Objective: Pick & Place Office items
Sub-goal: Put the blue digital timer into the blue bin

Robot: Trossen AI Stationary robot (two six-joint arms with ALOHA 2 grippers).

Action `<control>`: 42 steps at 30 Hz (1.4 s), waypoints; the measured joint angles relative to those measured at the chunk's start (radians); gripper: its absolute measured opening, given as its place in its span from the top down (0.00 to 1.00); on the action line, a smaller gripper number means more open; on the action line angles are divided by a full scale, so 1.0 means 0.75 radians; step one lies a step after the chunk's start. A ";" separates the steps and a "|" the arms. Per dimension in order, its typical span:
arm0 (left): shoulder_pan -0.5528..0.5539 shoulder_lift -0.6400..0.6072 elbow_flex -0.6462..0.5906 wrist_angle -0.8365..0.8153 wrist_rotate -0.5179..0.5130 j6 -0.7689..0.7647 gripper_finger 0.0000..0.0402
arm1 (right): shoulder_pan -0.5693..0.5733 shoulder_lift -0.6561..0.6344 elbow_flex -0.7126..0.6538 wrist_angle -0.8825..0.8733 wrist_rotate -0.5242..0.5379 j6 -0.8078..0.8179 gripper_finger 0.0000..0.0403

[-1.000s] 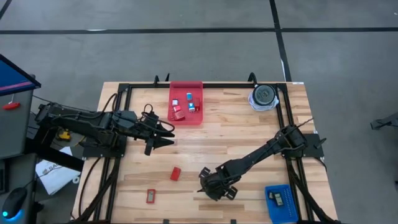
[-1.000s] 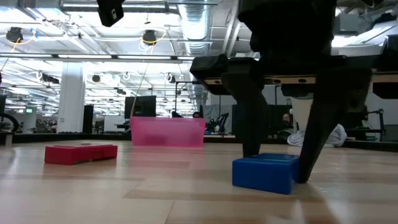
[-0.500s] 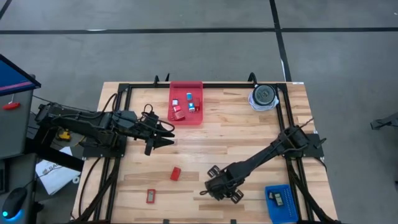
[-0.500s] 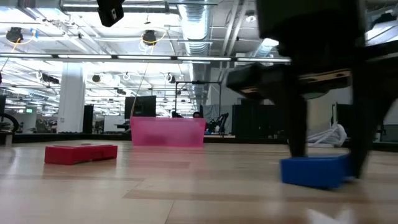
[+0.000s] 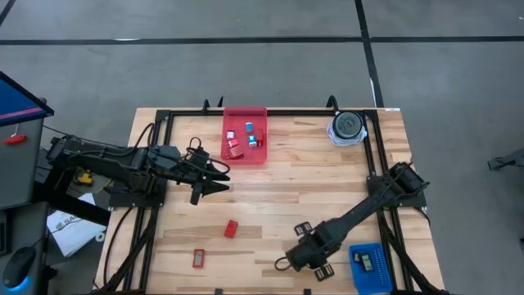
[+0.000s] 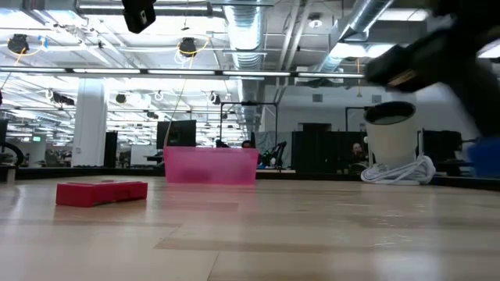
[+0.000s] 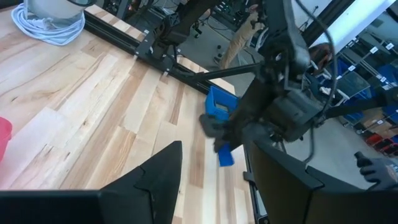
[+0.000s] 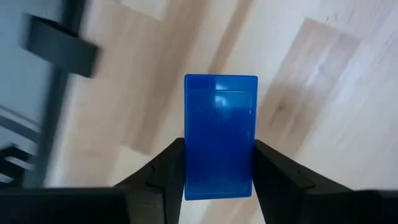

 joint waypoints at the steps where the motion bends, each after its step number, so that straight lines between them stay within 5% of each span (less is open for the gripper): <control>1: 0.000 0.000 0.000 0.000 0.002 0.000 0.54 | 0.013 -0.017 0.001 -0.007 0.000 0.051 0.64; 28: 0.000 0.000 0.000 0.012 0.073 0.016 0.54 | 0.499 -0.188 0.004 -0.399 0.183 1.752 0.62; 37: 0.000 0.000 0.000 0.020 0.073 -0.009 0.54 | 0.627 -0.288 0.005 -0.683 0.217 2.140 0.61; 42: 0.000 0.000 0.000 0.023 0.073 -0.013 0.54 | 0.689 -0.281 0.003 -0.672 0.165 2.183 0.61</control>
